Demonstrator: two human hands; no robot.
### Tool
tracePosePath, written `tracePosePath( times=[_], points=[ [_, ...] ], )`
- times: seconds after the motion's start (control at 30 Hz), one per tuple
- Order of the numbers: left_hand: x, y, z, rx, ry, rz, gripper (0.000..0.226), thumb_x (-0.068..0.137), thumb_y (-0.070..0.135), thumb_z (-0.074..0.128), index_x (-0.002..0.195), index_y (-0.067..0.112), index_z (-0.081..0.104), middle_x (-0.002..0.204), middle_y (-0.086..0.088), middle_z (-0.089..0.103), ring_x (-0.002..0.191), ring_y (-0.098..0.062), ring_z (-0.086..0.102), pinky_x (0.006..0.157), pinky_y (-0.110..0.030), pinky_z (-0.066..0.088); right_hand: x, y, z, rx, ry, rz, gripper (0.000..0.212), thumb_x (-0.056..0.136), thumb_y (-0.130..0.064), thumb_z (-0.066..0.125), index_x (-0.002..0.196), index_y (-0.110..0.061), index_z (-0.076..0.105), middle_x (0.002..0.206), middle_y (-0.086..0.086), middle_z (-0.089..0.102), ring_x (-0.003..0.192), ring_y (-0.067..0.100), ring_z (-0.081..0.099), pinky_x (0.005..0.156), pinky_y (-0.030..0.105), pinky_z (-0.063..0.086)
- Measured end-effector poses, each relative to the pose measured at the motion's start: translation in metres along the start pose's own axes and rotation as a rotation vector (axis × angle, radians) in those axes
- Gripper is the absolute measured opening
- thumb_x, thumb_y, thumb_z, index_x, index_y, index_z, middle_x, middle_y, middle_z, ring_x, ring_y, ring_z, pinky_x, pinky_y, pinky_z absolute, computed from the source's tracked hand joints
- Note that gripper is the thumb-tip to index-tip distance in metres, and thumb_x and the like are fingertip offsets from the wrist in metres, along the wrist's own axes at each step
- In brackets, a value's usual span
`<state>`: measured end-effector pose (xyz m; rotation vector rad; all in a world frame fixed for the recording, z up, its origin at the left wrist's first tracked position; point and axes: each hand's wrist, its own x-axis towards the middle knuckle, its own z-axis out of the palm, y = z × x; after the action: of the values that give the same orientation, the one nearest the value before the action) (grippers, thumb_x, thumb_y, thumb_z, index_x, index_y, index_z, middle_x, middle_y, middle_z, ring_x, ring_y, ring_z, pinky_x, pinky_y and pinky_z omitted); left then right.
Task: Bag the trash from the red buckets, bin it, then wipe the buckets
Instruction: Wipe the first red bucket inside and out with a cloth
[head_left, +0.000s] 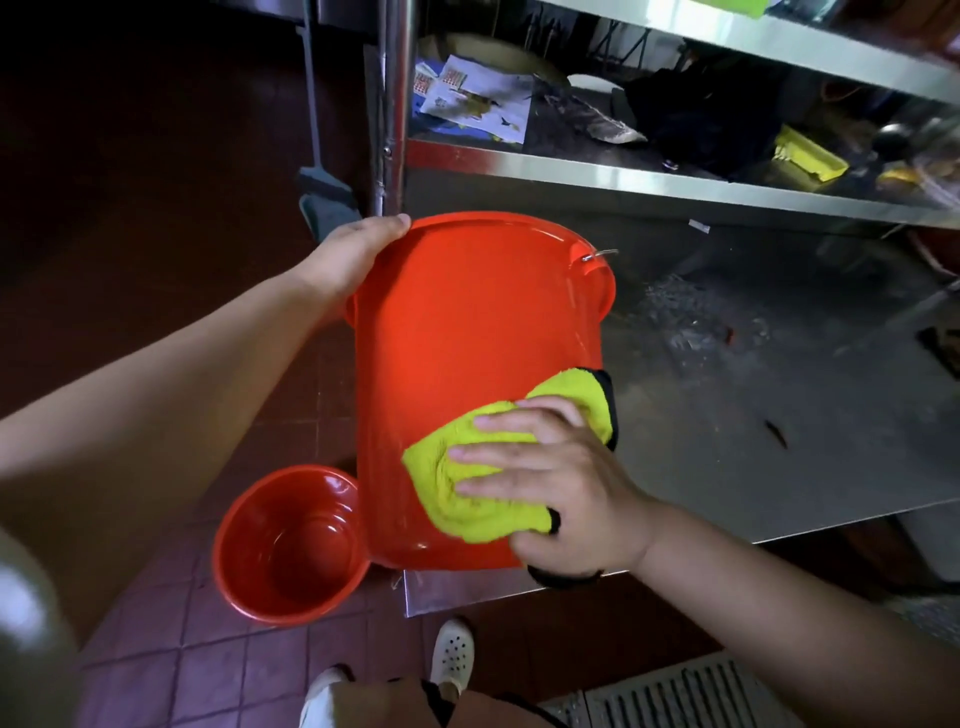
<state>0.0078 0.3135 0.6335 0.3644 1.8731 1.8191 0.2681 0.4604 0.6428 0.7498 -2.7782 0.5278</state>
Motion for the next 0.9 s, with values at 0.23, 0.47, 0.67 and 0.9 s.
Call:
tracePosePath(
  times=[0.23,0.47,0.67,0.9],
  points=[
    [0.004,0.001,0.0,-0.006,0.061,-0.049,0.025,0.081,0.047,0.059,0.087,0.025,0.069,0.071,0.004,0.073,0.062,-0.012,0.07,0.05,-0.021,0.051,0.071,0.078,-0.032,-0.024,0.228,0.285,0.042,0.07,-0.018,0.054,0.109,-0.019,0.071,0.127,-0.005,0.06,0.122,0.023,0.048,0.1,0.053,0.036],
    [0.0,0.019,0.007,0.162,0.18,0.024,0.025,0.089,0.03,0.05,0.067,0.02,0.057,0.052,0.013,0.057,0.054,-0.007,0.054,0.052,-0.021,0.041,0.091,0.072,-0.019,0.043,0.248,0.448,0.042,0.074,-0.023,0.057,0.115,-0.031,0.066,0.135,-0.015,0.052,0.133,0.011,0.033,0.111,0.047,0.021],
    [0.007,0.053,0.056,0.958,0.1,0.273,0.056,0.082,0.07,0.044,0.108,0.025,0.063,0.112,-0.003,0.066,0.109,-0.024,0.058,0.08,-0.028,0.037,0.055,0.016,-0.009,-0.102,0.092,0.27,0.045,0.066,-0.028,0.06,0.109,-0.033,0.07,0.132,-0.014,0.056,0.131,0.017,0.041,0.106,0.036,0.021],
    [0.006,0.043,0.041,0.801,0.095,0.164,0.064,0.079,0.075,0.044,0.123,0.031,0.058,0.127,0.004,0.061,0.121,-0.018,0.053,0.101,-0.032,0.041,-0.002,-0.015,0.01,0.002,-0.013,0.049,0.046,0.066,-0.031,0.059,0.11,-0.029,0.069,0.134,-0.014,0.054,0.136,0.011,0.035,0.109,0.044,0.021]
  ],
)
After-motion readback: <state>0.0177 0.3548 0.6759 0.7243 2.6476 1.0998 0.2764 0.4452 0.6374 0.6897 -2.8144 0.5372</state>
